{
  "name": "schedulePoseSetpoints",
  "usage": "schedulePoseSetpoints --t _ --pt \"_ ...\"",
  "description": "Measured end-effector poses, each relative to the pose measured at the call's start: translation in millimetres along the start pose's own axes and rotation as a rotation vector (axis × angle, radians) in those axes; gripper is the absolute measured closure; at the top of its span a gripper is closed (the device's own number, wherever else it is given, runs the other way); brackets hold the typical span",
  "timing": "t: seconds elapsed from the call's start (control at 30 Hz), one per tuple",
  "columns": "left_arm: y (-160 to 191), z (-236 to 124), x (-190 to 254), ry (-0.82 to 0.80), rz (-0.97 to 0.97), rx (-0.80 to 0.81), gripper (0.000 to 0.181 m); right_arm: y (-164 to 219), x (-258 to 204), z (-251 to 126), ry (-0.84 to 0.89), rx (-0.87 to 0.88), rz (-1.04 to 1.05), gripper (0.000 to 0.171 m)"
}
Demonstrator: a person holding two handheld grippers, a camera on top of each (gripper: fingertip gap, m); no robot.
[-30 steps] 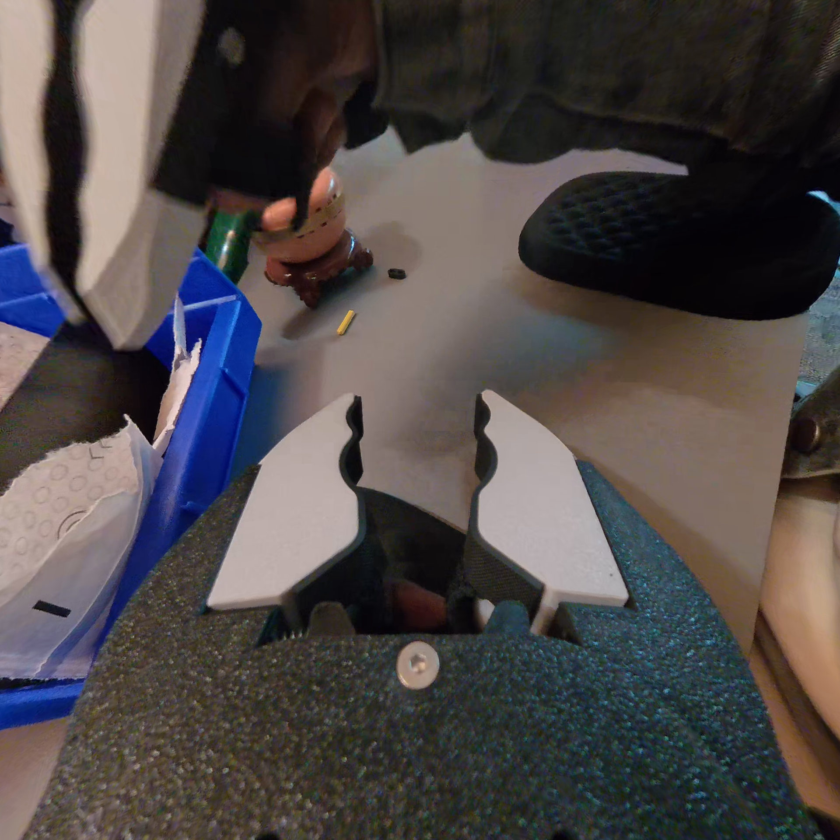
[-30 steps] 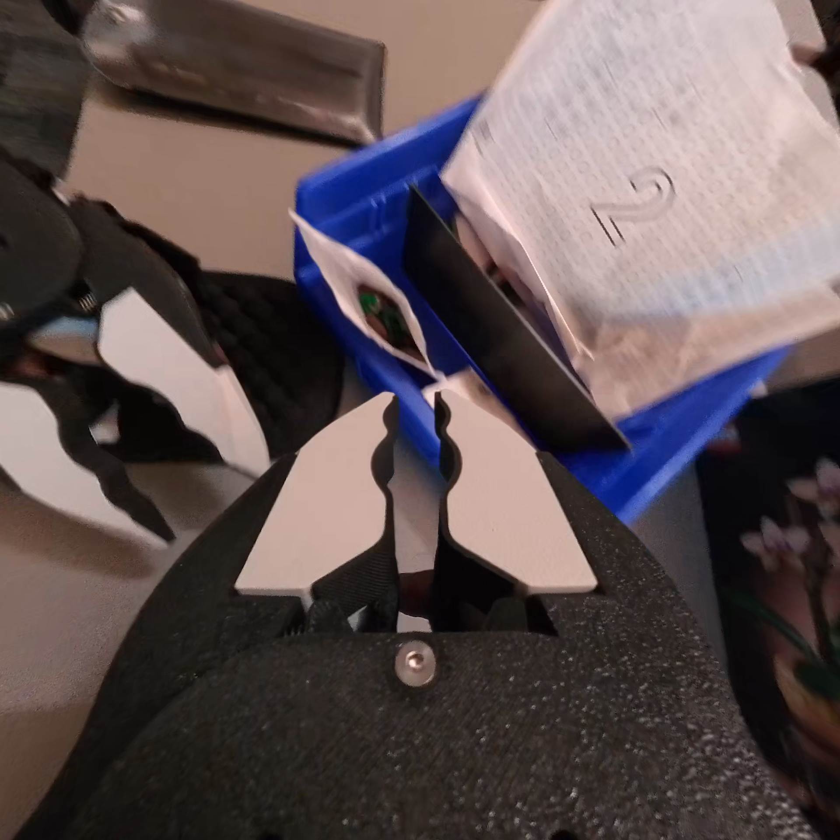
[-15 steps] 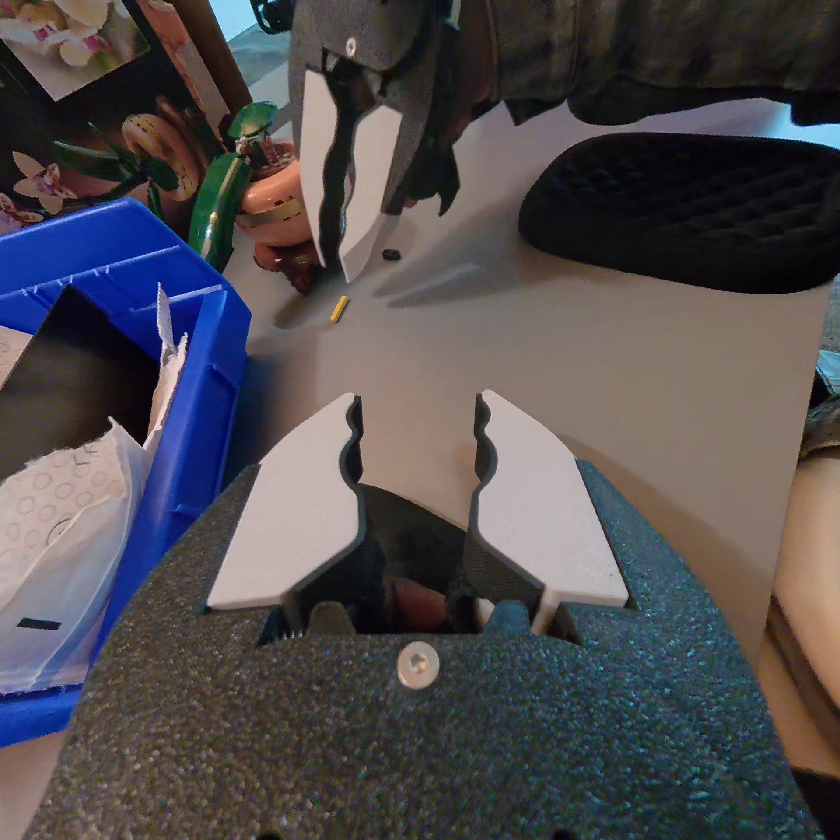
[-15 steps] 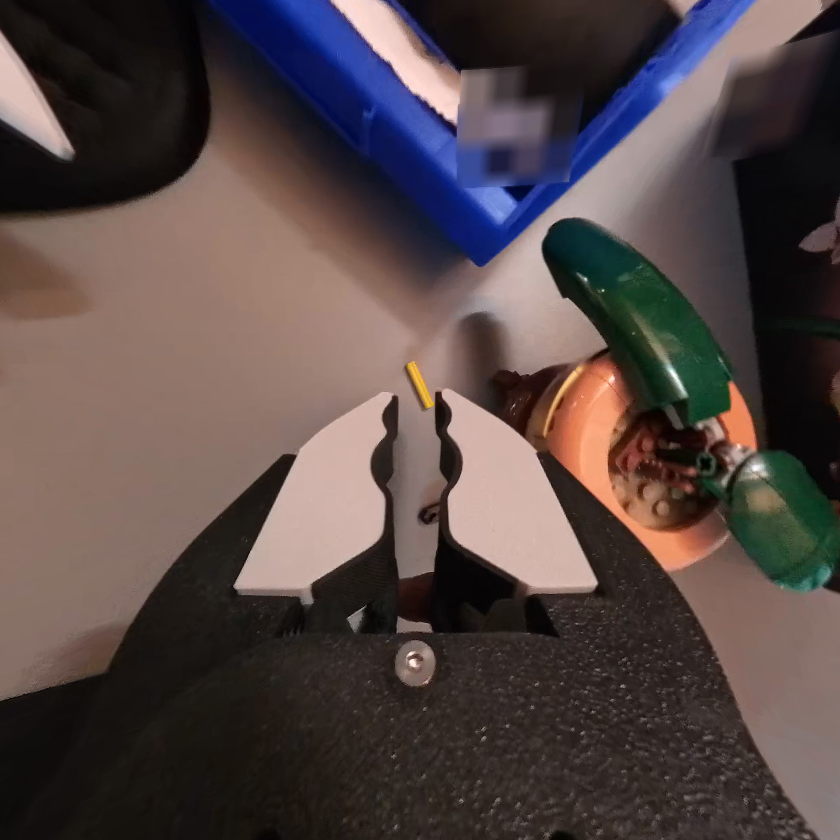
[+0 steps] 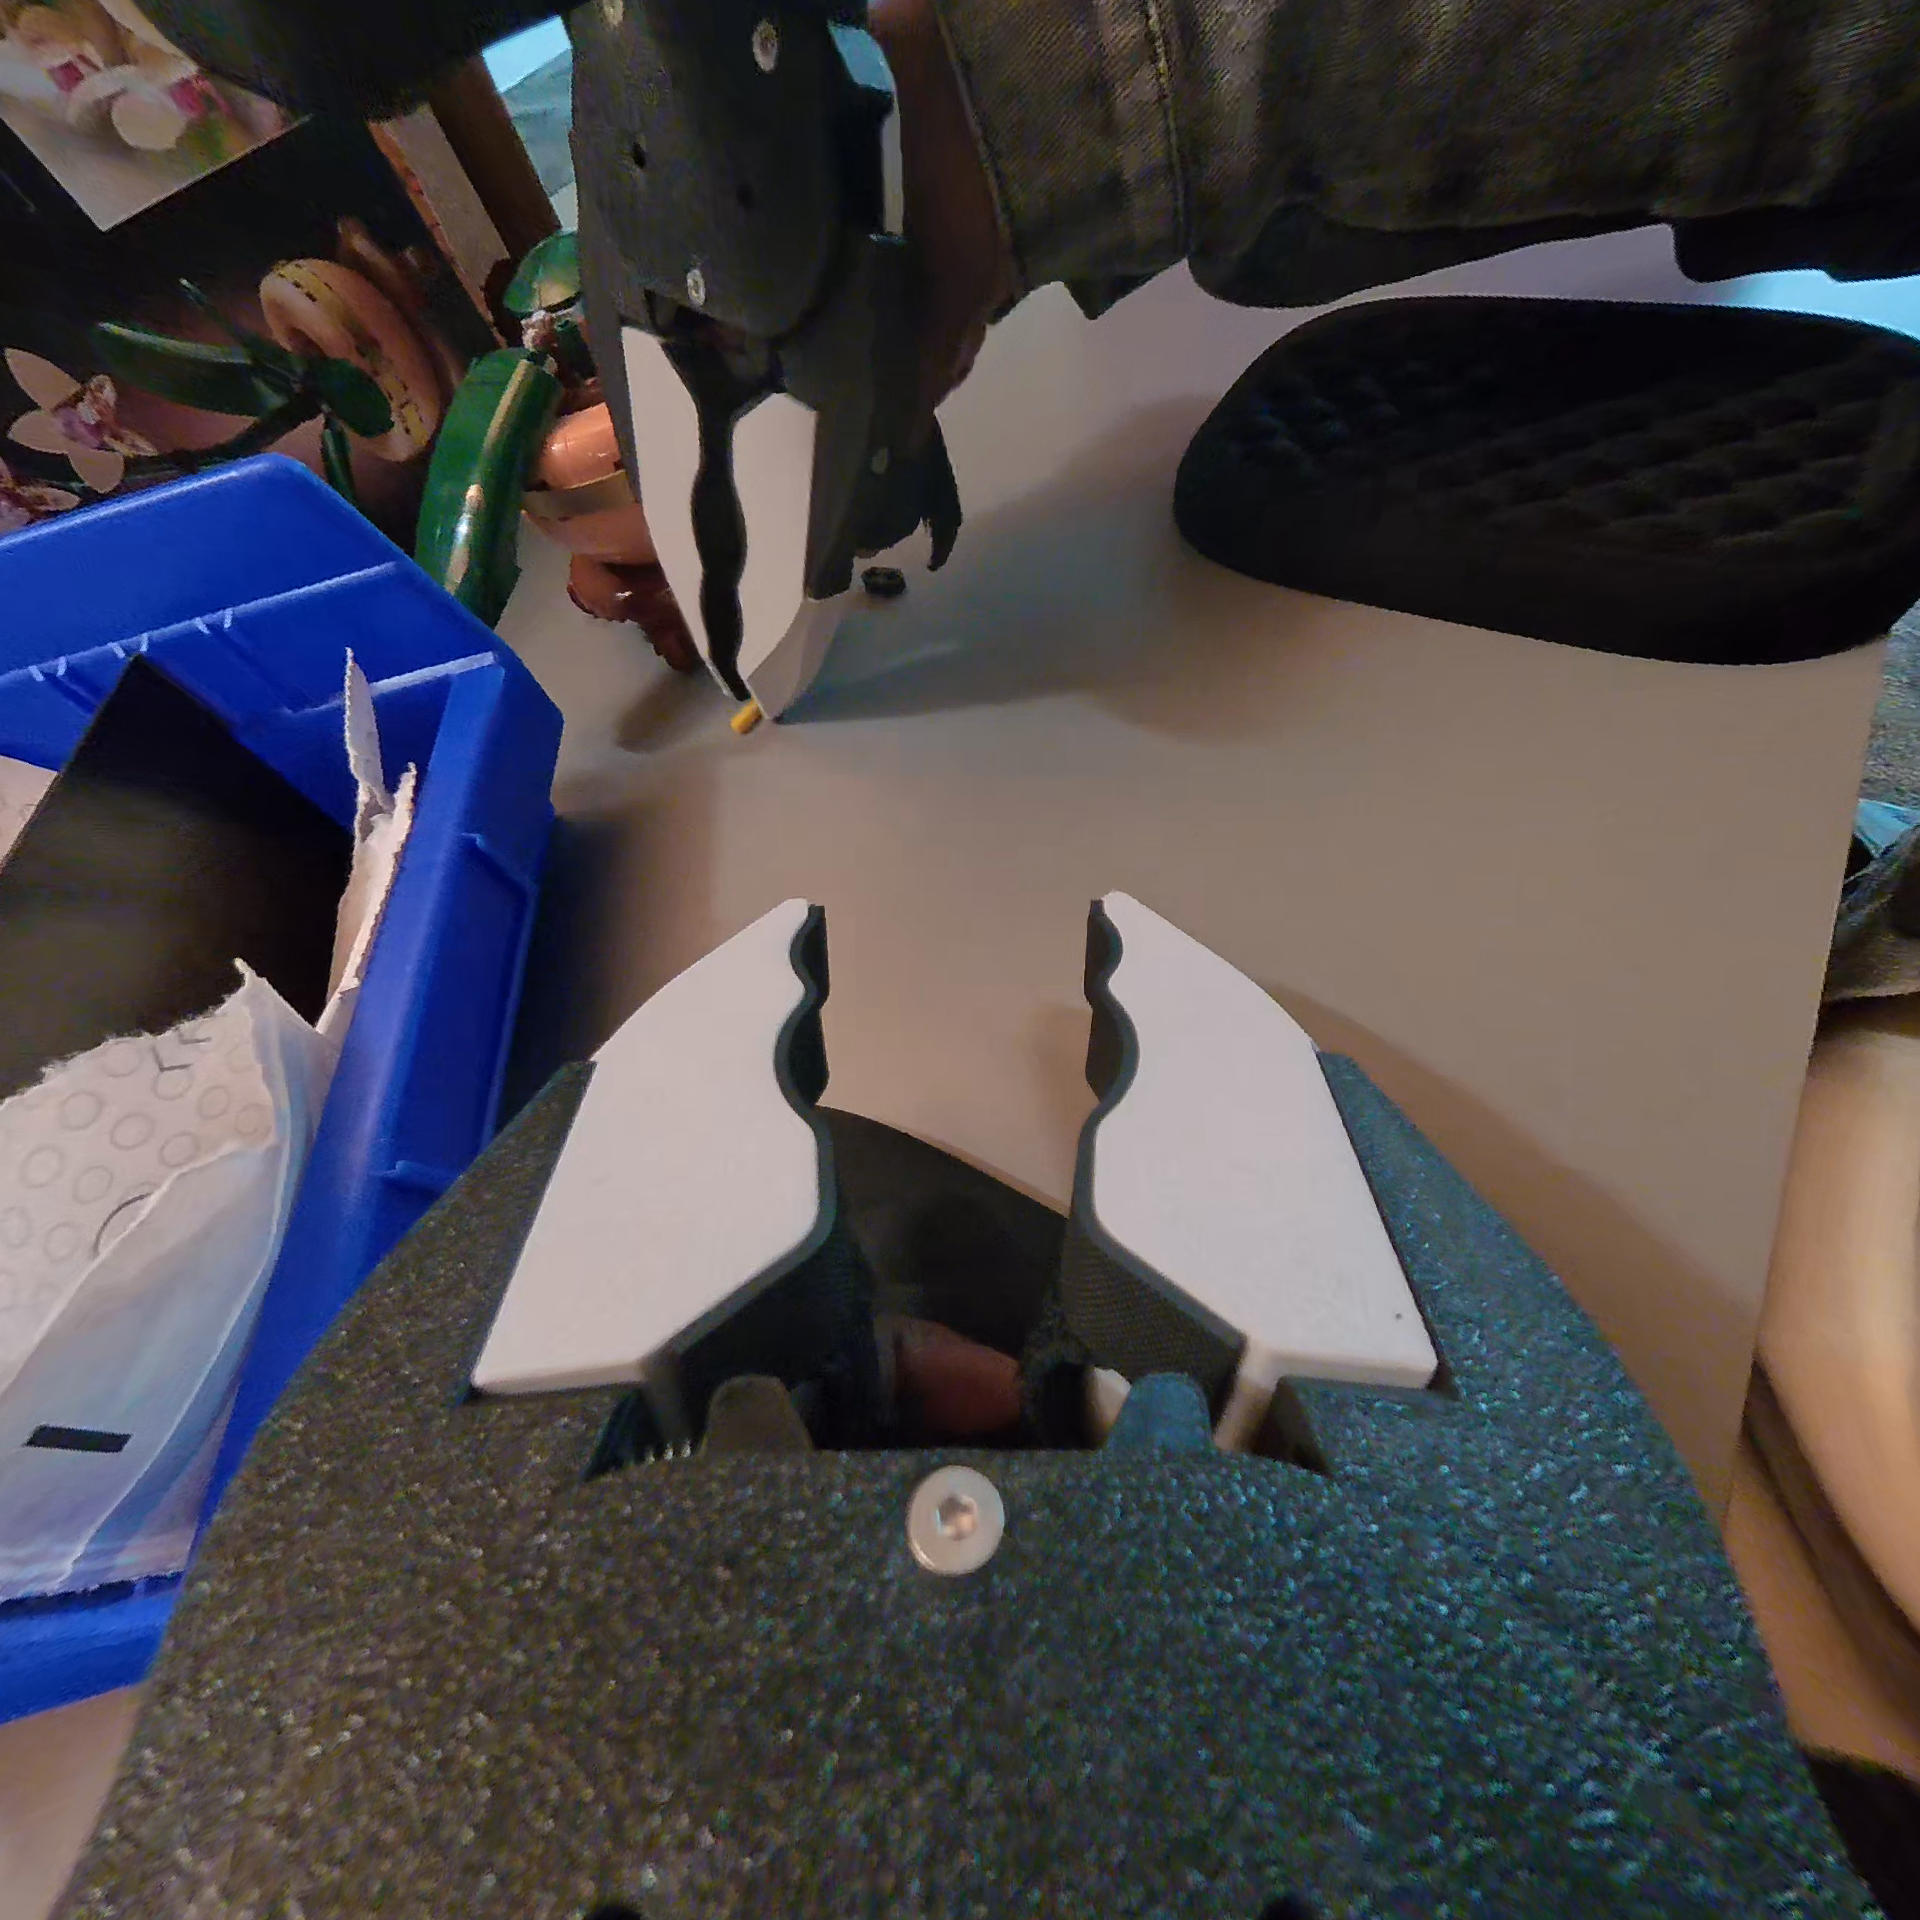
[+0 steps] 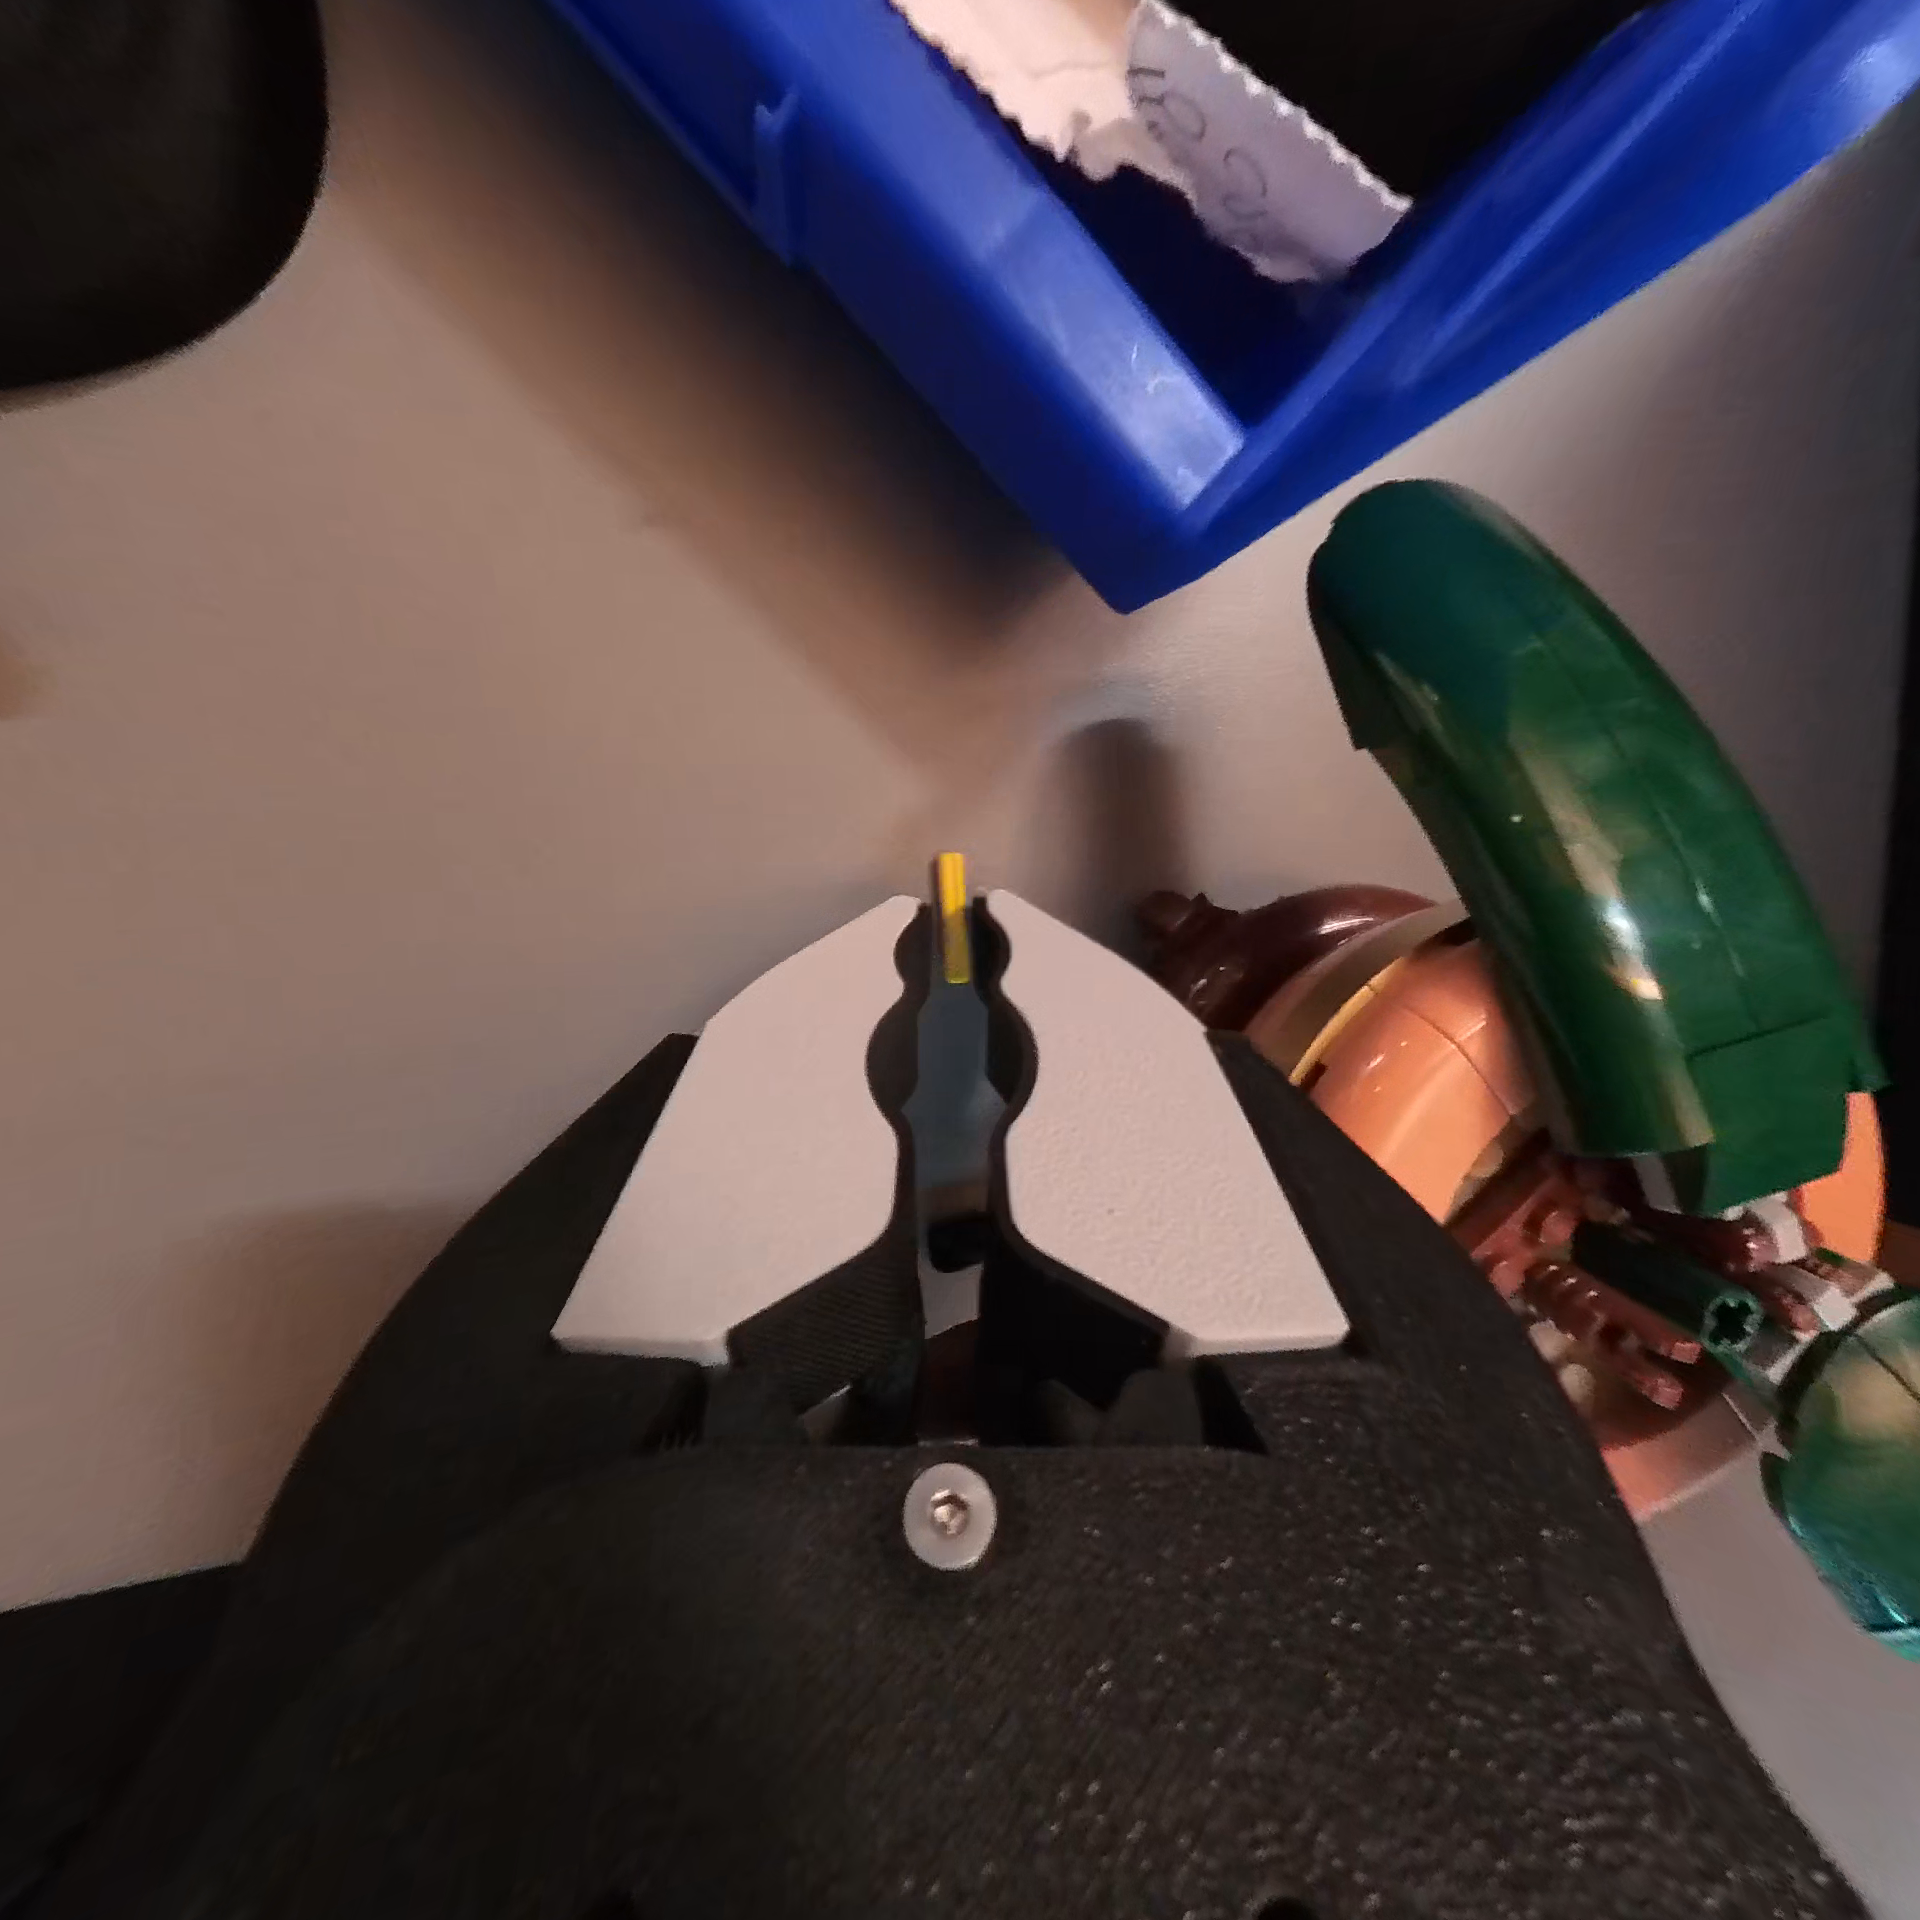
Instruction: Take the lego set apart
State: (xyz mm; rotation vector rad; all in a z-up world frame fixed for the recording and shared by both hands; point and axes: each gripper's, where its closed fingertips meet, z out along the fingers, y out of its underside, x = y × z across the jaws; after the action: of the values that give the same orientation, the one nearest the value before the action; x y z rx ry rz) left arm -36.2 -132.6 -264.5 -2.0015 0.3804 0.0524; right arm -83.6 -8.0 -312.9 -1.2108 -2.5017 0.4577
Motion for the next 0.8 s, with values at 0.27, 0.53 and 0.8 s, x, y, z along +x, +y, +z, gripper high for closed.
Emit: schedulePoseSetpoints --t 0.27,0.53,0.8 --pt "0 0 0 -0.001 0.001 0.000 0.134 0 -23 -6 -0.155 0.038 0.060 0.160" --pt "0 0 0 -0.003 0.004 -0.002 0.134 1 -21 -3 -0.159 0.039 0.099 0.167" --pt "0 0 0 -0.002 0.004 0.000 0.134 -53 -33 -39 -0.184 0.320 0.028 0.168"
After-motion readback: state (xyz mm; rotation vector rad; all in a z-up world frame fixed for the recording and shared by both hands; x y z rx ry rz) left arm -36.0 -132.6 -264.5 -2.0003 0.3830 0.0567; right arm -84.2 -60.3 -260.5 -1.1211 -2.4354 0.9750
